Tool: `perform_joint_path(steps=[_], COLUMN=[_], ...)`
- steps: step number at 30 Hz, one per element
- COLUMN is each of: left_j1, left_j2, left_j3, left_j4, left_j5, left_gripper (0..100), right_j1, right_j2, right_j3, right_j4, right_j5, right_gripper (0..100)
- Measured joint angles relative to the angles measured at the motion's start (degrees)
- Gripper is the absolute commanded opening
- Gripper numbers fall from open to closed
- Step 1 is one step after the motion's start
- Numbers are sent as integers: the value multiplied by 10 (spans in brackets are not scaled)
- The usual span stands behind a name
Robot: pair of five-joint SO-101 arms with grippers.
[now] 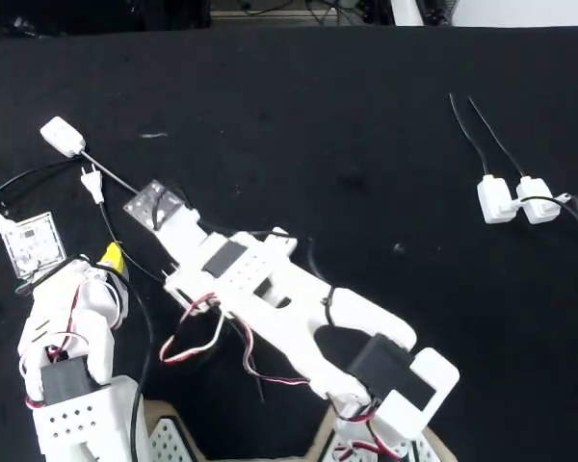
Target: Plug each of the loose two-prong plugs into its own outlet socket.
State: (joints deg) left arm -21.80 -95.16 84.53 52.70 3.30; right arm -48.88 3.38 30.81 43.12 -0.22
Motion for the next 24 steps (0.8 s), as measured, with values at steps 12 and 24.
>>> perform_joint_path(steps=[12,24], left_j1=[0,-14], left_j2=[0,0], left_j3=[0,0], left_j4=[0,0], left_j5=[0,0], left_gripper=[195,195], right_j1=[-20,-20], right_j2=[76,87], right_j3=[-41,-47], right_j4=[30,10], right_j5=[-33,-33], right_gripper=[214,175])
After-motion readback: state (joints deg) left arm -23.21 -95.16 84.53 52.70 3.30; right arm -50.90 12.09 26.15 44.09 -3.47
